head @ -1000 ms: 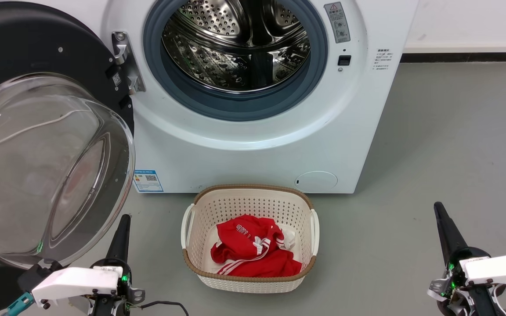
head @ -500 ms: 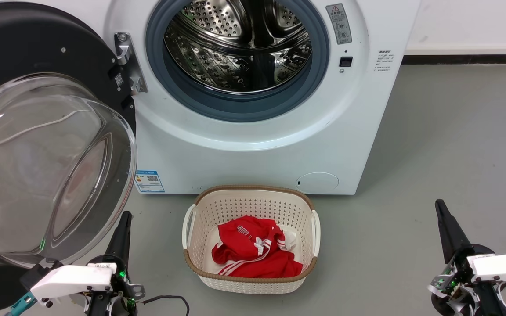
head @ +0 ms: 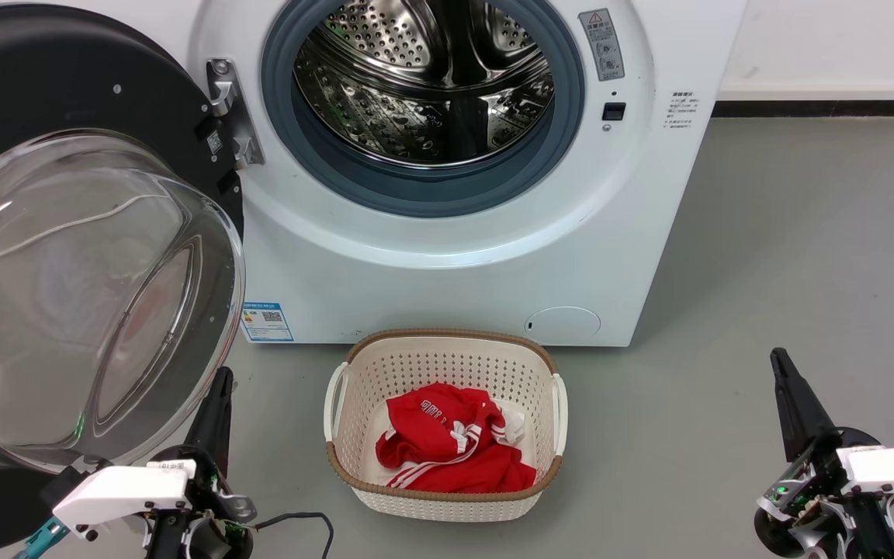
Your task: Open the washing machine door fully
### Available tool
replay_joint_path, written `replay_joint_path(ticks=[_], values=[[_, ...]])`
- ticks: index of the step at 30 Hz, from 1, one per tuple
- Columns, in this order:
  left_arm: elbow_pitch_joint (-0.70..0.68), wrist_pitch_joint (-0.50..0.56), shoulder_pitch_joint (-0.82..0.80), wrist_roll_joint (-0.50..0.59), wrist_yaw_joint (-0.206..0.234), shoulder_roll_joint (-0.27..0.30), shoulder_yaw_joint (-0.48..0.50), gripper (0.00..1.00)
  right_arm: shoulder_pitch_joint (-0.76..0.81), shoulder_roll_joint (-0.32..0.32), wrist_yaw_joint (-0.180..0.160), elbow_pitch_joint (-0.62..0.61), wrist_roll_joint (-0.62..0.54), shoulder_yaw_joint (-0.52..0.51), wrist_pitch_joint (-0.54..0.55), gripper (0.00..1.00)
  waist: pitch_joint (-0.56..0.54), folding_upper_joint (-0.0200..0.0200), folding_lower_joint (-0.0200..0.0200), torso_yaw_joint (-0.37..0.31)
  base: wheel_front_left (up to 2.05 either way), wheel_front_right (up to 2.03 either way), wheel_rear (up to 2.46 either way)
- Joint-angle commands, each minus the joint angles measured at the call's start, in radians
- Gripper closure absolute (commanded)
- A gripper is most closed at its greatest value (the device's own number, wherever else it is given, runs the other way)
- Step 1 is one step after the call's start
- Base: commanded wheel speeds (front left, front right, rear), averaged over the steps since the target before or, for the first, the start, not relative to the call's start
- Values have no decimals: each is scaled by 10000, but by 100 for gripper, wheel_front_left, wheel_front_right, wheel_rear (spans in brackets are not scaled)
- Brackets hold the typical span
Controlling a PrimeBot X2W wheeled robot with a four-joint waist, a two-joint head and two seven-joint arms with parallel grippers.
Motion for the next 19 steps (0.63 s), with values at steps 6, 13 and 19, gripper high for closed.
replay_joint_path(ticks=[6, 13, 19], values=[[26, 55, -102, -21, -32, -43, 60, 100, -130, 46, 0, 23, 34, -42, 49, 100, -1, 0, 0, 1, 0, 0, 0], [27, 89, -106, 11, -33, -57, 82, 100, -133, 64, 0, 23, 0, -66, 78, 100, -1, 0, 0, 1, 0, 0, 0], [28, 92, -109, 33, -33, -69, 105, 100, -137, 77, 0, 24, -19, -87, 90, 100, -1, 0, 0, 1, 0, 0, 0]])
